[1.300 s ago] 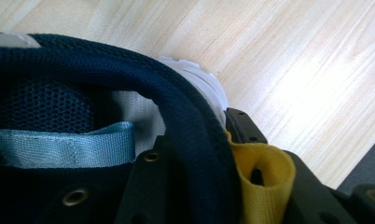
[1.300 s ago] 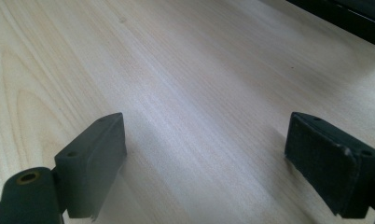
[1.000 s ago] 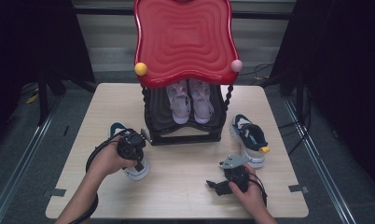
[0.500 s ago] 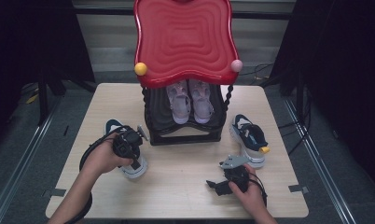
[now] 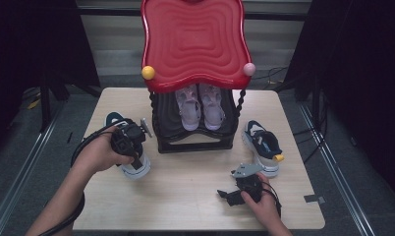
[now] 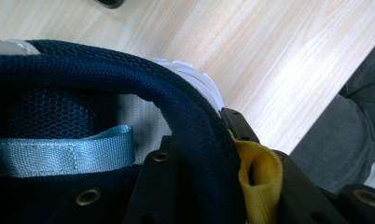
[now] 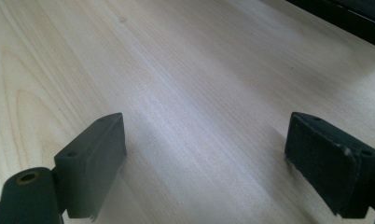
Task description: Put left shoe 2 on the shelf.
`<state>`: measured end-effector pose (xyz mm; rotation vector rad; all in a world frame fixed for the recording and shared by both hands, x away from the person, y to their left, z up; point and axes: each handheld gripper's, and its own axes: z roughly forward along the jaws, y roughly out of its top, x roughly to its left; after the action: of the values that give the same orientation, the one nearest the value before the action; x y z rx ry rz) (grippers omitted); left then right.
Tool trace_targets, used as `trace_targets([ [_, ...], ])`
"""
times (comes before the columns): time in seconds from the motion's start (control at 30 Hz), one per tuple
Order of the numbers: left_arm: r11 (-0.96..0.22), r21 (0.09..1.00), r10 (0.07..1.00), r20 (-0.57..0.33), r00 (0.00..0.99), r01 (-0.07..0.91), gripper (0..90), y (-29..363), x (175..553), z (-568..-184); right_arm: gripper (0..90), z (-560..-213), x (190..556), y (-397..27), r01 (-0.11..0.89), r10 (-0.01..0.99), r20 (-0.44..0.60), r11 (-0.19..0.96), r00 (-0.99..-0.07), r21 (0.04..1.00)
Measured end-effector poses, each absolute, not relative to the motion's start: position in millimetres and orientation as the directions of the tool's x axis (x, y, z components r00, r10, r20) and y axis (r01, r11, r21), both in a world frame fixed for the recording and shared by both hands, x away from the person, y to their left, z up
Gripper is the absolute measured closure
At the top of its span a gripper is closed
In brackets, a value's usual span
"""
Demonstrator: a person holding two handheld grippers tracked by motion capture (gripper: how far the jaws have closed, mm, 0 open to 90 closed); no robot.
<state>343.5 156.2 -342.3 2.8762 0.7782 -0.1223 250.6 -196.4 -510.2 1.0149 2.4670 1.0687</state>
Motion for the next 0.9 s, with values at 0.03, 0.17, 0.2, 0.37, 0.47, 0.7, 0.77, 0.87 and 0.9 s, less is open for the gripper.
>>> trace_targets([
  [0.03,-0.852,0.134,0.492,-0.123,0.862,0.505,76.3,155.9,343.6,-338.0,11.9,-510.2,250.7,-196.5,0.496,0.694,0.029,0.484,-0.719,0.721],
  [0.17,-0.875,0.122,0.455,-0.123,0.882,0.468,76.3,156.0,345.3,-319.0,11.9,-510.3,250.7,-196.5,0.495,0.693,0.030,0.483,-0.720,0.722],
  [0.2,-0.865,0.138,0.466,-0.131,0.875,0.482,76.3,155.3,343.5,-315.0,11.9,-510.2,250.7,-196.5,0.496,0.694,0.030,0.483,-0.719,0.722],
  [0.37,-0.874,0.141,0.451,-0.119,0.885,0.464,76.3,154.7,340.8,-288.1,11.9,-510.2,250.7,-196.4,0.497,0.694,0.031,0.482,-0.720,0.721],
  [0.47,-0.878,0.145,0.446,-0.100,0.889,0.456,76.3,154.8,339.2,-269.8,11.9,-510.2,250.6,-196.4,0.497,0.694,0.031,0.483,-0.719,0.721],
  [0.7,-0.879,0.177,0.444,-0.032,0.896,0.442,76.3,155.0,336.8,-229.6,11.9,-510.0,250.6,-196.5,0.497,0.693,0.031,0.484,-0.720,0.720],
  [0.77,-0.883,0.183,0.437,-0.014,0.899,0.432,76.3,154.9,337.6,-218.5,11.9,-510.0,250.6,-196.5,0.497,0.693,0.031,0.484,-0.720,0.720],
  [0.87,-0.889,0.193,0.427,0.018,0.904,0.416,76.3,154.3,338.1,-202.1,11.9,-510.0,250.7,-196.6,0.496,0.693,0.029,0.484,-0.720,0.721],
  [0.9,-0.890,0.197,0.425,0.027,0.905,0.412,76.3,153.8,337.9,-195.2,11.9,-510.0,250.7,-196.6,0.496,0.693,0.031,0.485,-0.721,0.720],
])
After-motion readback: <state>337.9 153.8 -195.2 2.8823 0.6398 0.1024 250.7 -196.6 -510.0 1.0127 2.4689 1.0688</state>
